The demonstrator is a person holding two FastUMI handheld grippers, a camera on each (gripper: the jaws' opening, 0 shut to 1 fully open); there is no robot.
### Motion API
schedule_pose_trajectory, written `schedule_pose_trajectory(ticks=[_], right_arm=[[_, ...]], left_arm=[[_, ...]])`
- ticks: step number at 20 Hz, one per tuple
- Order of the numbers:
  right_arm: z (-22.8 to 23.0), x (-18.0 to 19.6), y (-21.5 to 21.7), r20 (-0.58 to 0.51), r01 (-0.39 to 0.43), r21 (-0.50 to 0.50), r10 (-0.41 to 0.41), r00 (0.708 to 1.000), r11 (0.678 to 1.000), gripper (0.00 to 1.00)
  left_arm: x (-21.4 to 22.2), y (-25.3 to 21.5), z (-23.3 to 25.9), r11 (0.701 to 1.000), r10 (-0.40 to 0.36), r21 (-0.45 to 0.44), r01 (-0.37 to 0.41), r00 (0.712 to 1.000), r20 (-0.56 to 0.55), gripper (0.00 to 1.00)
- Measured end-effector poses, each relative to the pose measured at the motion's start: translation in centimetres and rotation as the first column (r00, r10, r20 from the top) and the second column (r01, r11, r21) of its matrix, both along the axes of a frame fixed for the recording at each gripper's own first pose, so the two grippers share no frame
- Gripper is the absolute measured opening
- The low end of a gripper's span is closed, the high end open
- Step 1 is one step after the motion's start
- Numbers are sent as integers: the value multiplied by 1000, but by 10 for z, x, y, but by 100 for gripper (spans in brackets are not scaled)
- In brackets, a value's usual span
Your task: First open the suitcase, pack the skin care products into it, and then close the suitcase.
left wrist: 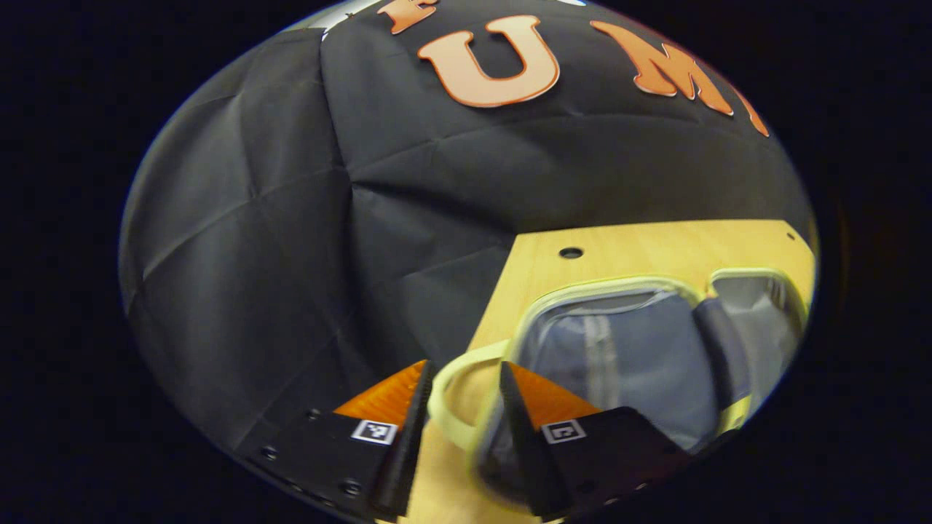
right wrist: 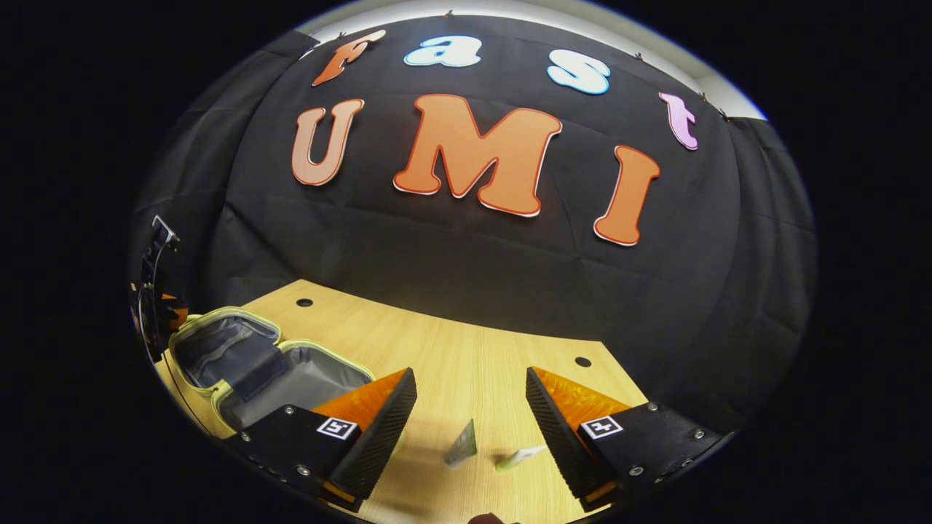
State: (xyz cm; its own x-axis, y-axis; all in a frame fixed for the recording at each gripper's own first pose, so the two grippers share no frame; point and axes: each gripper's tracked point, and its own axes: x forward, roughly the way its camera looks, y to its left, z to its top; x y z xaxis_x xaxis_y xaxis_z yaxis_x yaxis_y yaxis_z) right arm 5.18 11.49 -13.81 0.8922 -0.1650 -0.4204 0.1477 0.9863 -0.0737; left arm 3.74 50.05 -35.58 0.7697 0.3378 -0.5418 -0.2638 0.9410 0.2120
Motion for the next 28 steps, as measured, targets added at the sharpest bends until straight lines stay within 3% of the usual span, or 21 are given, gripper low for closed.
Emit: schedule_pose_trajectory(ticks=[2,7,8,11,17,21,23,28], right_arm=[[-7,-5,-7,-7,6,9,-6,1000,1000,96],[-15,-19,-28,-14,-5,-2,5,1000,1000,96],[-17,-23,-33,-14,-8,-5,8,1000,1000,96],[-28,-35,-50,-36,-11,5,11,999,1000,96],[-36,-53,-83,-60,-17,17,18,998,1000,96],[-37,-61,-103,-68,-26,17,27,997,1000,96],[-39,-65,-109,-73,-32,28,34,997,999,96],[-46,-71,-111,-80,-88,39,91,993,995,96]], left_arm=[[15,-46,21,997,-75,-8,76,996,53,80],[35,-183,66,951,-302,-23,309,940,159,92],[35,-217,74,933,-349,-26,359,920,175,97],[36,-304,85,879,-460,-30,476,863,211,98],[12,-450,82,736,-647,-73,674,730,218,98],[-9,-523,54,660,-716,-122,741,670,196,98],[-13,-549,44,640,-730,-150,754,657,188,98],[-9,-597,11,632,-738,-175,755,655,161,98]])
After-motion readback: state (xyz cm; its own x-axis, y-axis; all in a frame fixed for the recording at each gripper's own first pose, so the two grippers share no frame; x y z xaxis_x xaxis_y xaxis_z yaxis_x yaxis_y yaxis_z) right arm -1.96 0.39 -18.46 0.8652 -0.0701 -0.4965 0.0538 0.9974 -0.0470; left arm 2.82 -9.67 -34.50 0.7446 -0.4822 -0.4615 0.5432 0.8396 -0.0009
